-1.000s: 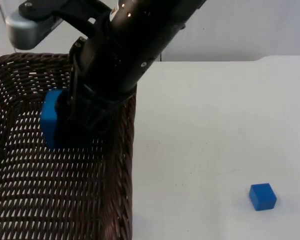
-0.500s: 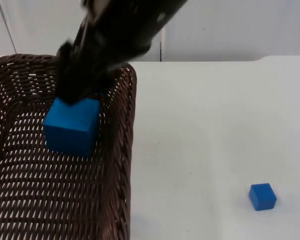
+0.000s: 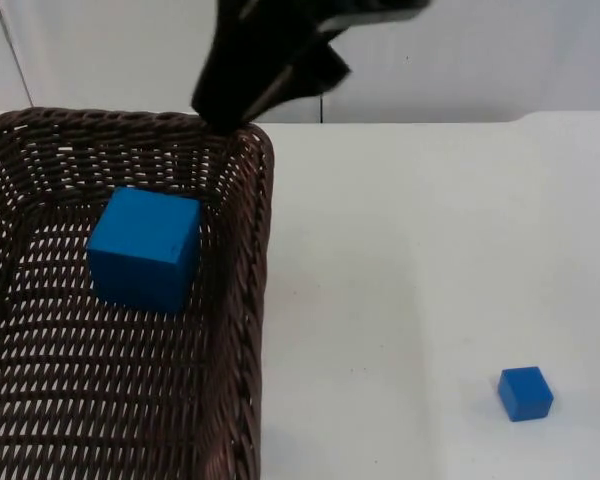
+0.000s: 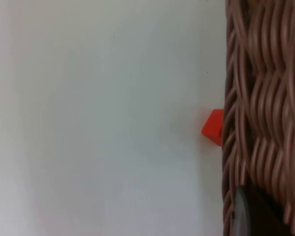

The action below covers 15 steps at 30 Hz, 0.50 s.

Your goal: Pick up the basket with the left hand and place the largest block into the basket with the right hand.

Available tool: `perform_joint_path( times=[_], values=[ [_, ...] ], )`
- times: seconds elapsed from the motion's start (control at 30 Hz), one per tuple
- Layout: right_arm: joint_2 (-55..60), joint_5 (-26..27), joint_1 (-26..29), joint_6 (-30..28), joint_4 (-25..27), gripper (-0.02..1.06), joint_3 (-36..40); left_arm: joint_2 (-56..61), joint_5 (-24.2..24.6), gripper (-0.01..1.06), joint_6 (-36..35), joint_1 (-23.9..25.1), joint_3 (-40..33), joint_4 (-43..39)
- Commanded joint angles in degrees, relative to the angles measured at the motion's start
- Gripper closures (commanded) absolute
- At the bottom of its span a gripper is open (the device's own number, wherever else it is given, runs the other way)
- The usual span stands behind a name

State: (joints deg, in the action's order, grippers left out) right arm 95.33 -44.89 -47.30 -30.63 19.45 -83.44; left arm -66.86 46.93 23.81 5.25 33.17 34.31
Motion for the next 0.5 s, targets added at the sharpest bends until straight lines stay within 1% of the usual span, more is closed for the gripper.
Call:
perform_joint_path(
  times=[0.0, 0.1, 0.13, 0.3, 0.33, 0.47],
  values=[
    [-3.1, 2.06, 0.19, 0.81, 0.12, 0.27, 3.37, 0.56, 0.09, 1.05, -0.08, 0.11, 0.12, 1.23],
    [-7.5, 3.88, 0.19, 1.71, 0.12, 0.27, 8.89, 0.56, 0.09, 1.05, -0.08, 0.11, 0.12, 1.11],
    [-7.5, 3.88, 0.19, 1.71, 0.12, 0.27, 8.89, 0.56, 0.09, 1.05, -0.08, 0.11, 0.12, 1.11],
    [-16.67, 7.58, 0.19, 2.93, 0.12, 0.27, 18.61, 0.56, 0.09, 1.05, -0.08, 0.11, 0.12, 1.11],
    [-16.67, 7.58, 0.19, 2.93, 0.12, 0.27, 18.61, 0.56, 0.09, 1.05, -0.08, 0.11, 0.12, 1.11],
    [-22.84, 9.15, 0.19, 4.19, 0.12, 0.27, 23.84, 0.56, 0.09, 1.05, -0.08, 0.11, 0.12, 1.11]
  ],
)
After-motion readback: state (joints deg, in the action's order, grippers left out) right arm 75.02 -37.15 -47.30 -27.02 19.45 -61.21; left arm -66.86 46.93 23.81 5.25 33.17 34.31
